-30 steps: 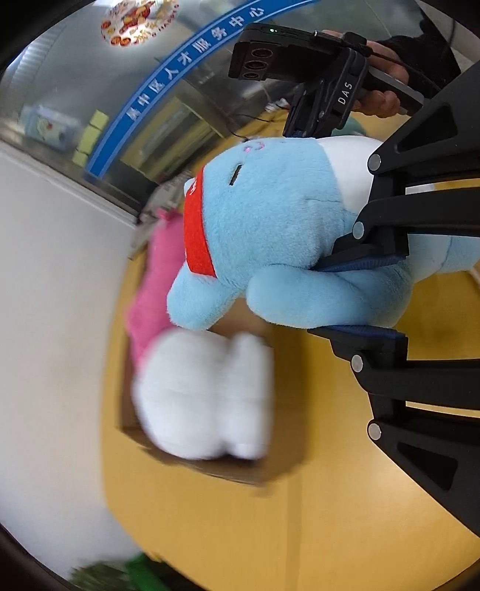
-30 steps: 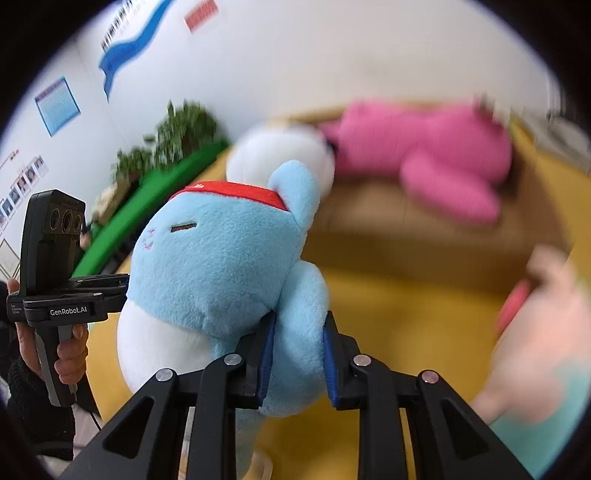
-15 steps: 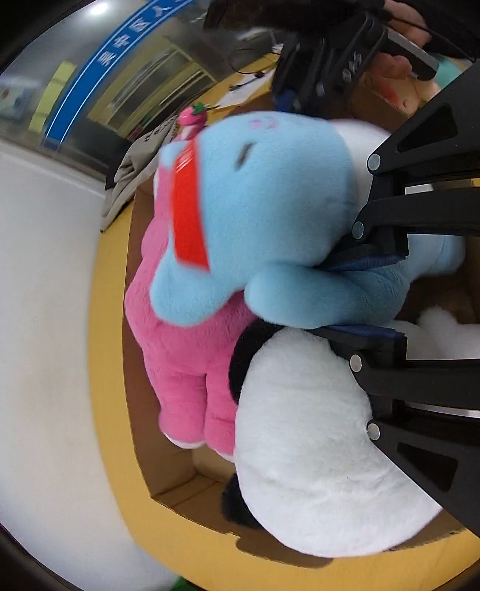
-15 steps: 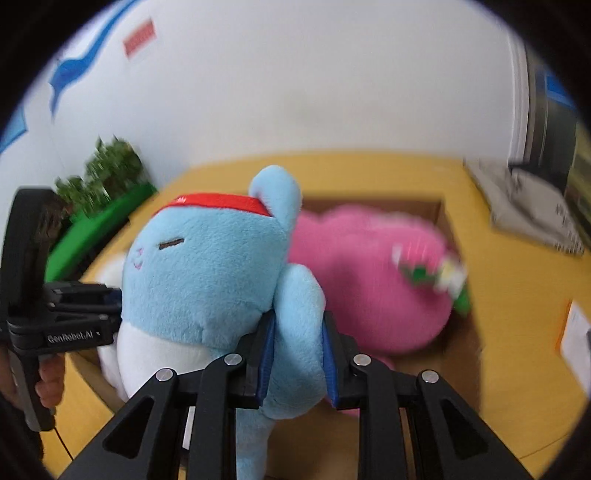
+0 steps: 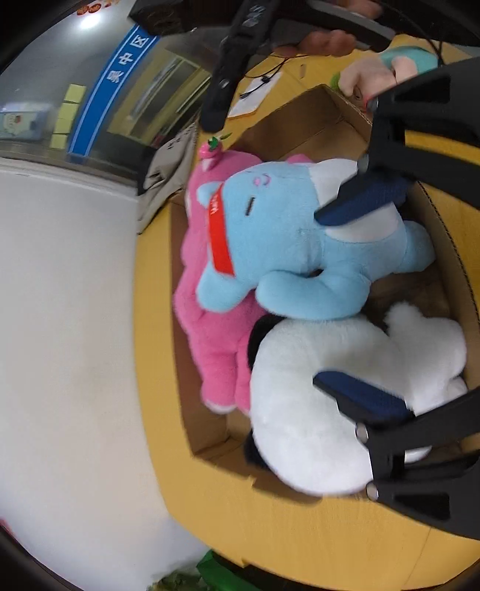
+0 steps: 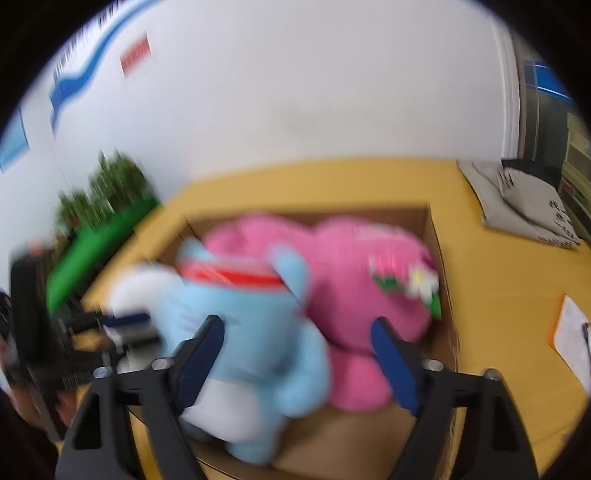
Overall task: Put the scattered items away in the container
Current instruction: 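Lower the blue cat into the box beside the panda and open both grippers, then move both grippers to the pink pig plush with green hair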
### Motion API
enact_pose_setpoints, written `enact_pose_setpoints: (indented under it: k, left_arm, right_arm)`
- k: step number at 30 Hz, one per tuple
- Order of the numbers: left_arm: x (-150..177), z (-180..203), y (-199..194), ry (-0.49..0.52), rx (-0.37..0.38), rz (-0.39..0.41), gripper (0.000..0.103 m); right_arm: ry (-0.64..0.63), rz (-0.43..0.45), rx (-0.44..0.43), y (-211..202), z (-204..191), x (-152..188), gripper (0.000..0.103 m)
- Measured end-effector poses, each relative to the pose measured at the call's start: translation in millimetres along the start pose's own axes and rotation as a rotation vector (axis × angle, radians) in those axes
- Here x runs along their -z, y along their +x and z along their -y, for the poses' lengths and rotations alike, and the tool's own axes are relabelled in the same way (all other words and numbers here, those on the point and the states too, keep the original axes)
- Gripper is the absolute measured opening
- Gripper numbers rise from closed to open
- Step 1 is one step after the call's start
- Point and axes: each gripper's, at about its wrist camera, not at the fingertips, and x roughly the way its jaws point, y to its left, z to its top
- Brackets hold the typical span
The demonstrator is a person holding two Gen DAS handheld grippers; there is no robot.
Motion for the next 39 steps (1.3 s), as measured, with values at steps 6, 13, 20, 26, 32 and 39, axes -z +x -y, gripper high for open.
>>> enact_pose_setpoints:
  k: [6,13,20,26,32,39]
  left_arm:
    - [19.2,-14.4,-33.0,-0.058,0.004,0.024,0.087]
    - [50.1,-36.6,-57.1,-0.132,0.007,0.032,0.087]
    - [63.2,-41.5,-63.1,-0.155,0.024,0.042,0.087]
    - [67.3,-41.5,-59.8,-0.180,0.047,0.041,0.088]
    - [72.2,-36.6,-60.0,-0.178,0.051,0.032,0.088]
    - [78.3,-34.6,-71.5,-0.195,0.033,0.047,0.088]
  right_arm:
    - [-0.094,-0.140,-0.025,76.9,-29.0,-7.9,0.067]
    - [-0.046,-0.126,0.012,96.3,-34.0,9.3,0.067]
    - [-0.021,-0.062,0.007,53.7,-37.3,1.4,0.076]
    - [-0.044,-0.058,0.041,19.1,-38.6,21.9,0.079]
    - [0.060,-0.221,-0.003,68.4,-33.0,63.7,0.080]
    - [0.044,-0.179,0.019,46.9,-32.9,56.3,0.081]
